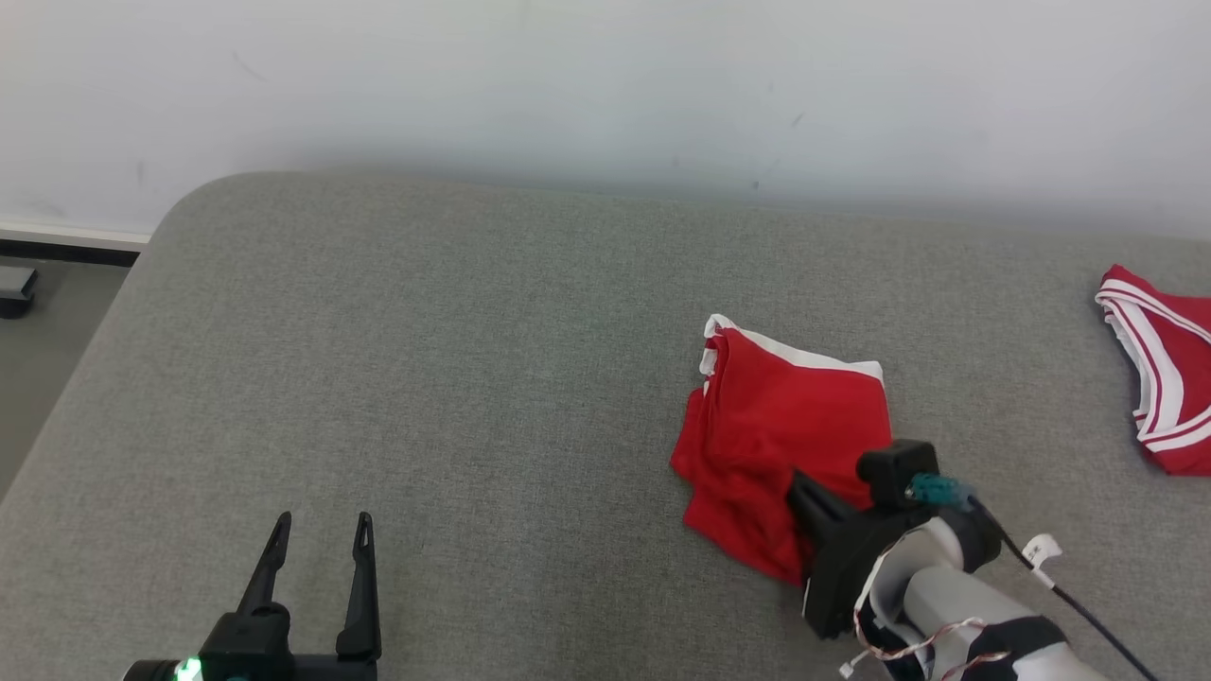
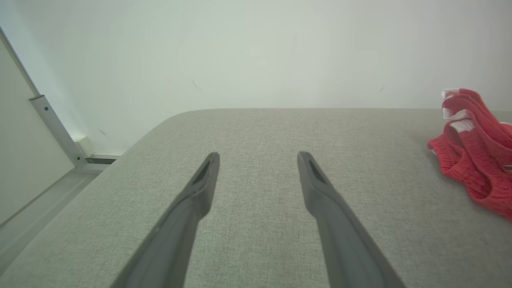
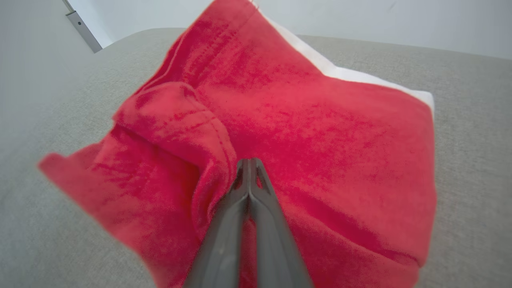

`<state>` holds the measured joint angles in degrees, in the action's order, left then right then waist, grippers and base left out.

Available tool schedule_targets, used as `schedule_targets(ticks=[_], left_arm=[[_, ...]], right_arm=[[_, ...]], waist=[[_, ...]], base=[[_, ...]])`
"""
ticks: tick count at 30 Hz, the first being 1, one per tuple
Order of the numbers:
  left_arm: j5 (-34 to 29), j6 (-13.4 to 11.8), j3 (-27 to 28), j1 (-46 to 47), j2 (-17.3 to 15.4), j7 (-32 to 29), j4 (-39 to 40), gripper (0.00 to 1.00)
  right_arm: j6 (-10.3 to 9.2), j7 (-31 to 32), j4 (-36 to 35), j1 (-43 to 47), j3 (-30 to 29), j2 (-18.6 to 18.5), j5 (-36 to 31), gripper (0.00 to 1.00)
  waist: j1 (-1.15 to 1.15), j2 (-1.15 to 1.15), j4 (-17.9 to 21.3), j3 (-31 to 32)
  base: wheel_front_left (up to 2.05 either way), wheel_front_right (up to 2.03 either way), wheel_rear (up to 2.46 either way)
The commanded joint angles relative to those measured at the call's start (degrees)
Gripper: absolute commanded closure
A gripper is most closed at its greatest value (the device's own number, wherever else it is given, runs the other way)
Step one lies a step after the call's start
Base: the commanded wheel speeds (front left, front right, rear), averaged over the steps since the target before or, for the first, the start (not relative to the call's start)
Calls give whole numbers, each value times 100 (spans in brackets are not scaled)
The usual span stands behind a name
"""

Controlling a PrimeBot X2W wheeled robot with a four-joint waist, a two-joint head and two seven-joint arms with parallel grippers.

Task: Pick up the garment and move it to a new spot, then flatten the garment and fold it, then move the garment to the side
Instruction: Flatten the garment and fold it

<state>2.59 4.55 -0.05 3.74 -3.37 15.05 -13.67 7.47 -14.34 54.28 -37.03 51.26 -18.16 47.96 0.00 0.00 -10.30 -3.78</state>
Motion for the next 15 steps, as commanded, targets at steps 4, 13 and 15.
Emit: schedule_targets(ticks=[4,13,15], left_arm=[[-45,29,7,-17,8,16,-15,0],[-25,36,43,-48,11,16,-33,0],[-32,37,40,-48,12,16,-33,0]], right_arm=[[-1,-79,-509,284,217,10,164,100],[-1,-91,-1014,624,264,241,194,100],[-1,-91,-1028,644,227,267,185,100]], waist=[[0,0,-28,39],[0,0,-24,81],[0,0,-23,90]], base=[[0,0,0],[0,0,0],[0,0,0]])
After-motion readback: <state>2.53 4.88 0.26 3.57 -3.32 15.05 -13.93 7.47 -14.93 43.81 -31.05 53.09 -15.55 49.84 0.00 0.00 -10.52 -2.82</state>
